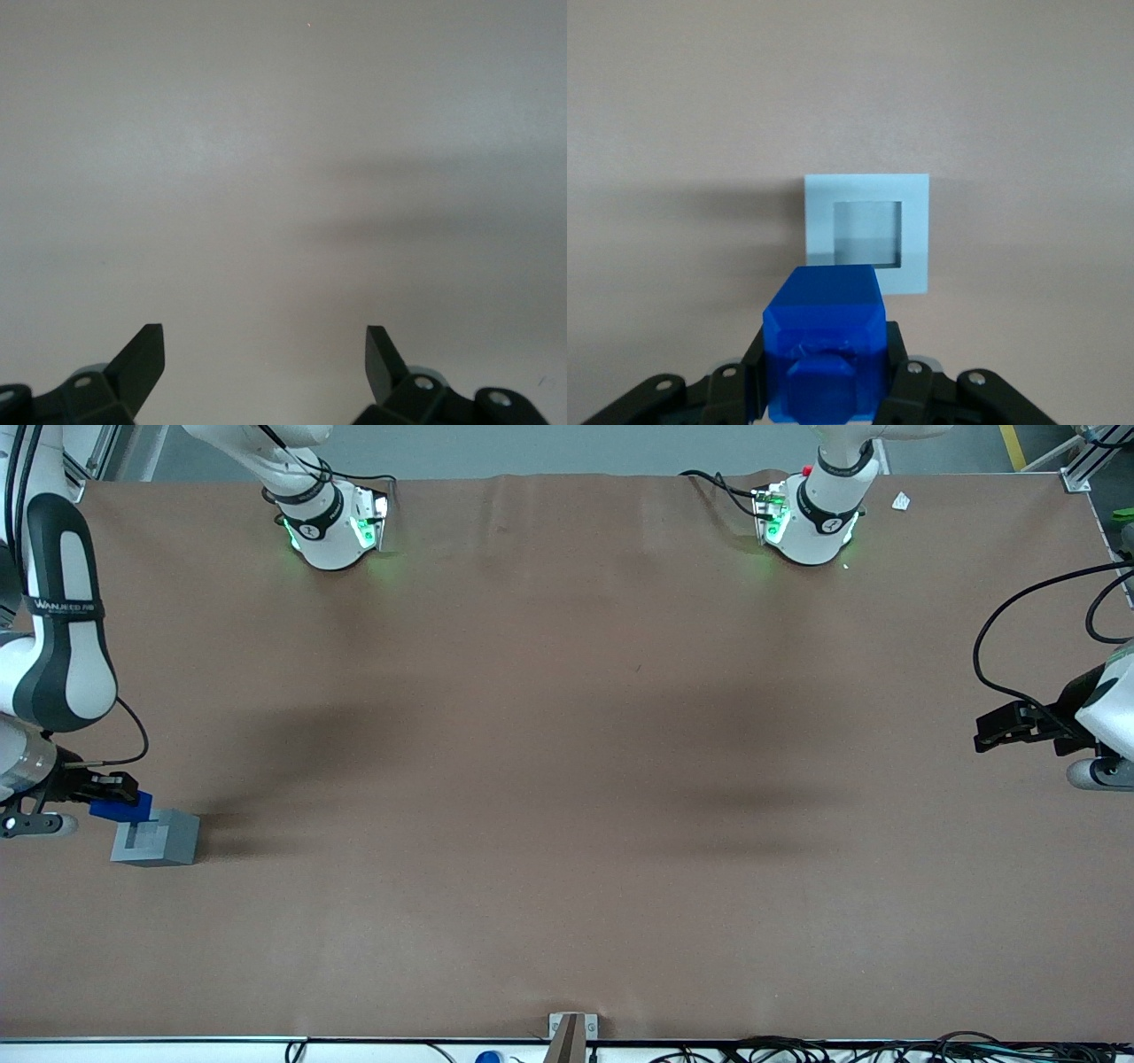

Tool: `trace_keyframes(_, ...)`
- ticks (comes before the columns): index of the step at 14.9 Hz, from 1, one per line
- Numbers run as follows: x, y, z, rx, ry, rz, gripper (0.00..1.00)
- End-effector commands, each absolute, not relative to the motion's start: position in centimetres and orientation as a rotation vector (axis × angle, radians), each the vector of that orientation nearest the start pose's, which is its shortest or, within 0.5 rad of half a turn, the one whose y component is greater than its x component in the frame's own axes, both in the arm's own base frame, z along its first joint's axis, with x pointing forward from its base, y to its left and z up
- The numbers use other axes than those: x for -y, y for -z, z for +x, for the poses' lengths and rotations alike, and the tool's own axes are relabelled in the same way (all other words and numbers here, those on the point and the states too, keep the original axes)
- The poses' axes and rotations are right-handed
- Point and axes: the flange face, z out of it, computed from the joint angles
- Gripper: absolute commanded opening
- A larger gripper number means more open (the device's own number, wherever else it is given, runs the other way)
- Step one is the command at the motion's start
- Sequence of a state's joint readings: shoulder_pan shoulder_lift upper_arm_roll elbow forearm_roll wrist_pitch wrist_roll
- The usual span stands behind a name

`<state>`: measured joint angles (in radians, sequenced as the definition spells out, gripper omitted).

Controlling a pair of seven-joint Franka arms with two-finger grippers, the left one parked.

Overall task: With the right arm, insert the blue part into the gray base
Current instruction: 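Align the held blue block above the recess of the gray base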

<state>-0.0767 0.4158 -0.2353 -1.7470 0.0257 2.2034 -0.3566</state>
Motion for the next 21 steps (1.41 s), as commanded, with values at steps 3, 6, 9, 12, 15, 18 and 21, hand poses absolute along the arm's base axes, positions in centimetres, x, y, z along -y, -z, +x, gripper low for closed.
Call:
trace_keyframes(3, 21.2, -33.7, 64.7, 0.07, 0.072, -3.193, 0.18)
trace_keyframes(6, 22.1, -33.1, 65.5, 0.049, 0.098, -3.151, 0.17)
trace_keyframes(9, 22.2, -32.7, 66.0, 0.05, 0.104, -3.152, 0.16)
trace_keyframes(12, 22.2, -31.7, 66.1, 0.024, 0.098, -3.132, 0.16)
trace_keyframes(15, 22.4, -31.1, 66.0, 0.017, 0.089, -3.13, 0.16)
trace_keyframes(18, 22.6, -30.9, 66.0, 0.011, 0.088, -3.128, 0.16)
trace_keyframes(21, 22.6, -30.6, 66.0, 0.008, 0.082, -3.127, 0.16)
